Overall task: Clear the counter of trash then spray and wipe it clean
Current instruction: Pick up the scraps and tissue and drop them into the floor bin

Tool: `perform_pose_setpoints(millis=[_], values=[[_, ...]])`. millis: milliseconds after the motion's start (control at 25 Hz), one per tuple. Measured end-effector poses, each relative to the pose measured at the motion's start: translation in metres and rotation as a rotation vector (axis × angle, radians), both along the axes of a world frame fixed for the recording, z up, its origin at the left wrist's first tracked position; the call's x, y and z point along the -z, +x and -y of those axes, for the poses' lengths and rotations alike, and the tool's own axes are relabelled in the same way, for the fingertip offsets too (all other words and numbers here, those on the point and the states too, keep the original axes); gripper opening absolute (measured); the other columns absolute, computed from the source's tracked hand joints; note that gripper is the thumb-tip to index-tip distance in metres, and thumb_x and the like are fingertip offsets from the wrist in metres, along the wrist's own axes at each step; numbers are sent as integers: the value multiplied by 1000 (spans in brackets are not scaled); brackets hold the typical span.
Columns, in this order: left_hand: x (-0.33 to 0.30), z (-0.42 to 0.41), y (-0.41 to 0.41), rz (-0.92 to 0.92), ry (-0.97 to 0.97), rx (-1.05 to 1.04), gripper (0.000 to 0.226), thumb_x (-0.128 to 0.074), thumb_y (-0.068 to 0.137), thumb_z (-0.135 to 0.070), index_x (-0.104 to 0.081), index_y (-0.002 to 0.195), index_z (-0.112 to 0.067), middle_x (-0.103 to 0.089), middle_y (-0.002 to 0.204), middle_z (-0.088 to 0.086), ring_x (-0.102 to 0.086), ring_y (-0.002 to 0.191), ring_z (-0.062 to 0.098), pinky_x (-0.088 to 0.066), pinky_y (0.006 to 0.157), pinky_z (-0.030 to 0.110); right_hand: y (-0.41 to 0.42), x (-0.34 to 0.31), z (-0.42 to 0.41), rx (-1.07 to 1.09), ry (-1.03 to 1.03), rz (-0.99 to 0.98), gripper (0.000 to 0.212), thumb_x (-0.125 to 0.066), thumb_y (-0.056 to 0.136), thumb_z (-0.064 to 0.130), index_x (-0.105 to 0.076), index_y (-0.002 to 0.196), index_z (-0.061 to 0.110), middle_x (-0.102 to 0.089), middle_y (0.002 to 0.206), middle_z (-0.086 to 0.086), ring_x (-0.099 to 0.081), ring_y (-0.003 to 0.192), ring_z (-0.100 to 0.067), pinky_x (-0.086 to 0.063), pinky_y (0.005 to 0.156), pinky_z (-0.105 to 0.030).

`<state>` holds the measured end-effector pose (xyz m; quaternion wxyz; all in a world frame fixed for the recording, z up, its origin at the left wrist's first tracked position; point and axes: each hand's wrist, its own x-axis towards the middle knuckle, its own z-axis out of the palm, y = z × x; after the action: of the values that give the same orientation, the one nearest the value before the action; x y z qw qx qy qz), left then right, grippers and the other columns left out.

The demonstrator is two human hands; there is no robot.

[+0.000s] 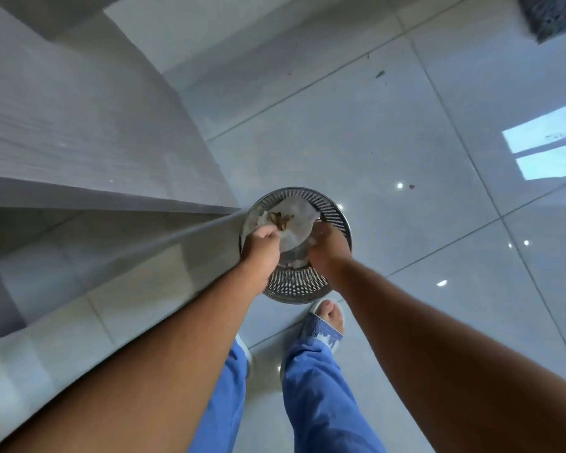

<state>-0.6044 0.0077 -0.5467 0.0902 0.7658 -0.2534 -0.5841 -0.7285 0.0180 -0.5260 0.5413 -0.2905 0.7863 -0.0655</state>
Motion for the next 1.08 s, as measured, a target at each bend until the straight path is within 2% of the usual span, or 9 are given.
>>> perform_pose_setpoints(millis=[120, 280, 400, 480, 640, 760, 880, 960, 1080], values=[[-34, -8, -2, 55, -69, 141, 34, -46, 97, -13, -61, 126, -14, -63, 129, 9, -60, 112, 25, -47, 92, 30, -2, -36, -2, -12, -22, 9, 49, -54, 84, 4, -54, 133, 9, -63, 127, -13, -58, 116, -31, -45, 94, -30], [-122, -22, -3, 111, -156, 367, 38, -43, 98, -18, -54, 134, -21, -57, 138, 6, -56, 122, 23, -42, 96, 25, -8, -137, -13, -111, -79, -16, 60, -44, 80, 0, -53, 136, 20, -67, 124, -3, -59, 115, -24, -41, 86, -22], [-203, -25, -3, 118, -233, 593, 44, -39, 99, -13, -46, 142, -19, -36, 155, 3, -37, 140, 20, -33, 108, 28, -13, -228, -23, -181, -126, -38, 65, -42, 79, -2, -51, 139, 22, -63, 130, -2, -57, 120, -23, -39, 91, -22], [-227, -18, -3, 89, -241, 634, 49, -37, 97, -5, -44, 144, -18, -33, 157, 2, -31, 143, 17, -28, 114, 28, -14, -259, -24, -171, -122, -34, 65, -43, 80, -3, -49, 141, 19, -58, 138, -4, -54, 124, -23, -36, 93, -20], [-191, 2, 2, 168, -201, 587, 45, -41, 92, -10, -55, 133, -23, -61, 134, 4, -57, 120, 23, -46, 99, 33, -5, -232, -23, -146, -122, -7, 61, -45, 79, -1, -54, 135, 20, -62, 132, -4, -58, 116, -21, -39, 83, -19], [-142, -2, 8, 188, -143, 528, 37, -56, 89, -20, -58, 126, -24, -66, 123, 6, -63, 106, 23, -49, 87, 29, 0, -190, -39, -135, -51, 25, 60, -44, 76, -3, -55, 131, 21, -63, 124, -5, -62, 102, -24, -51, 76, -28], [-116, -9, 11, 148, -100, 629, 61, -48, 92, -5, -37, 146, -33, -38, 153, 1, -48, 130, 24, -45, 92, 29, -4, -170, -52, -104, -4, 21, 62, -43, 78, -2, -55, 132, 24, -61, 123, -4, -65, 102, -30, -55, 83, -40], [-122, -14, 15, 153, -85, 751, 73, -43, 93, 3, -22, 152, -34, -7, 164, -3, -25, 145, 25, -40, 106, 35, -9, -172, -55, -126, -9, -3, 65, -42, 77, -4, -53, 134, 25, -61, 129, -5, -62, 109, -27, -52, 88, -33], [-166, -28, 22, 213, -110, 841, 68, -39, 95, -1, -19, 153, -31, 0, 164, -4, -19, 147, 24, -35, 110, 37, -15, -207, -52, -242, -42, -51, 68, -43, 78, -2, -48, 140, 25, -58, 138, -6, -55, 121, -25, -41, 90, -25]])
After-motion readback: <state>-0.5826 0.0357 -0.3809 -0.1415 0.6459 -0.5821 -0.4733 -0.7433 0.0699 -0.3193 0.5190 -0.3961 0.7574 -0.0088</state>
